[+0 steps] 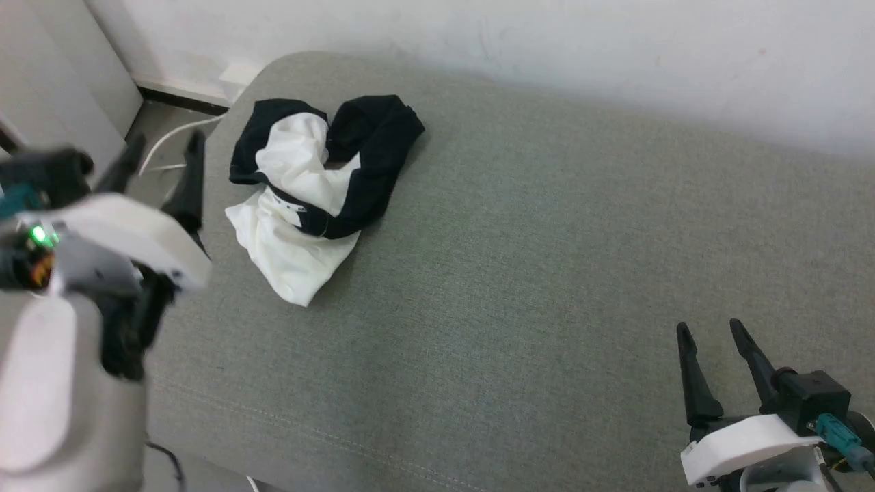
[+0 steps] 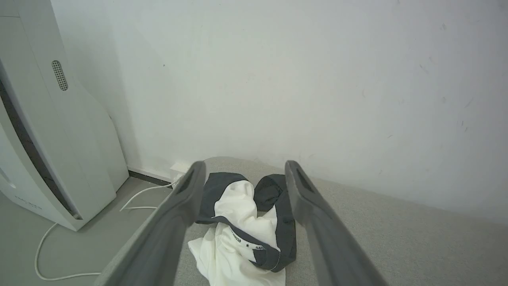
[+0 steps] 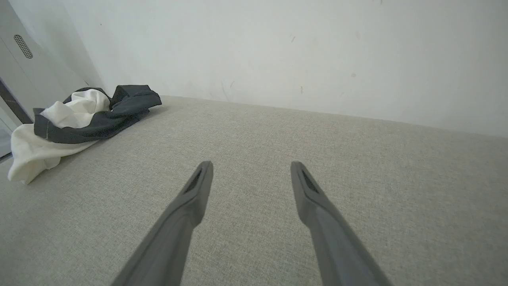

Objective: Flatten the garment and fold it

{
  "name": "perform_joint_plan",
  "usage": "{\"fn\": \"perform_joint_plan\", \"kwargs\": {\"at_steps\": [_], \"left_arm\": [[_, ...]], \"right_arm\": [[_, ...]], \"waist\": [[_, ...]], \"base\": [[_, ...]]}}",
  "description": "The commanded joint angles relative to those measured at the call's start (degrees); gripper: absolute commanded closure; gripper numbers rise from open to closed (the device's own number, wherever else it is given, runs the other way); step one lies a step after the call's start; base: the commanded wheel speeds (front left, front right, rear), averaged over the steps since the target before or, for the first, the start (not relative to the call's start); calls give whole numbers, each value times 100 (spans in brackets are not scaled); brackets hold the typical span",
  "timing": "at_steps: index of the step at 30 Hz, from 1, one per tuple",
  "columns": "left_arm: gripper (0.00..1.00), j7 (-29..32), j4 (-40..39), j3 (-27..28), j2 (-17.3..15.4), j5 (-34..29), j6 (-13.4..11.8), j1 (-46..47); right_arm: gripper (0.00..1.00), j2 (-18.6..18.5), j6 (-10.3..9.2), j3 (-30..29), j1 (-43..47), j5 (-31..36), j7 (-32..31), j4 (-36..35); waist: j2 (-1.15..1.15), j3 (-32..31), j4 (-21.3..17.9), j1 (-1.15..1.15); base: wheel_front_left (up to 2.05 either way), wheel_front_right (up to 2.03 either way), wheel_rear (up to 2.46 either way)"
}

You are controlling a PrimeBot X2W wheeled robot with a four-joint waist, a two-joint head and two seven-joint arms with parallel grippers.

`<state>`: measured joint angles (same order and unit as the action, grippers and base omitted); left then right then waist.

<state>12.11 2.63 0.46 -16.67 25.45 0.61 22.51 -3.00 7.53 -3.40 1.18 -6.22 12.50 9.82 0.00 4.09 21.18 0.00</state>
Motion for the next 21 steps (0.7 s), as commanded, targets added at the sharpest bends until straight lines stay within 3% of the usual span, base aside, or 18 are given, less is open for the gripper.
{"fn": "perform_joint_plan", "kwargs": {"at_steps": [1,6,12,17,21], "left_arm": [[0,242,212,-17,-171,47,0,391],[0,1326,1069,-31,-548,342,-83,1334],[0,2441,1859,162,-866,791,-398,2180],[0,3352,2210,211,-985,1179,-583,2526],[0,3673,2280,320,-905,1417,-729,2568]], "right_arm": [[0,10,-4,-18,-37,-16,68,43],[0,11,-4,-64,-145,101,127,76],[0,12,-4,-147,-357,276,199,84],[0,13,-4,-291,-448,428,250,41],[0,13,-4,-434,-497,565,250,-117]], "waist": [[0,131,-59,0],[0,487,-194,0],[0,1141,-437,0],[0,1581,-584,0],[0,1832,-705,0]], "base": [[0,0,0],[0,0,0],[0,0,0],[0,0,0],[0,0,0]]}}
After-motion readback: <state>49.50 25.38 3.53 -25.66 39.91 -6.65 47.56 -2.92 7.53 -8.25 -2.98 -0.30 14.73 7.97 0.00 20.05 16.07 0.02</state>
